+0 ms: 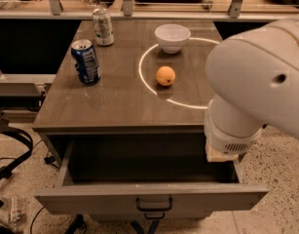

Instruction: Open top drawer

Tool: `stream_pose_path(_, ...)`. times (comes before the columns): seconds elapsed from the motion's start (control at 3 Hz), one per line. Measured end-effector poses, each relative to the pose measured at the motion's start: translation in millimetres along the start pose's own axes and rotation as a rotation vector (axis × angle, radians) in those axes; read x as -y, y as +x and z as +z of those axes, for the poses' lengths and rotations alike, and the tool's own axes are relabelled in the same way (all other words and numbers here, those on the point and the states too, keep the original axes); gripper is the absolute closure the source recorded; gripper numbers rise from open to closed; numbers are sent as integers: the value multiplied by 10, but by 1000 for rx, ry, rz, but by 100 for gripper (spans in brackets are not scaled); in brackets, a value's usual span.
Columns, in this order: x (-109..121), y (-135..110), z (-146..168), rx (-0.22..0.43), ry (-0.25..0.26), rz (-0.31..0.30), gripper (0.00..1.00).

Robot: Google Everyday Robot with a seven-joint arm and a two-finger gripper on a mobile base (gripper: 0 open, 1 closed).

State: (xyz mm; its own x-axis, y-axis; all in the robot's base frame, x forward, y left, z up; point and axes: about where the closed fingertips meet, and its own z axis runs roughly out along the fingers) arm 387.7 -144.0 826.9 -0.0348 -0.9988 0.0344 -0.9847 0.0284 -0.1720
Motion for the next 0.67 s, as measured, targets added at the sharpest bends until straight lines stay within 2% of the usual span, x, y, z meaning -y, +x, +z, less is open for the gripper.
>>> stream_pose_path(0.33,39,123,205,41,-9,-4,100)
stream_pose_path(0.67,44,127,504,88,0,-19,100)
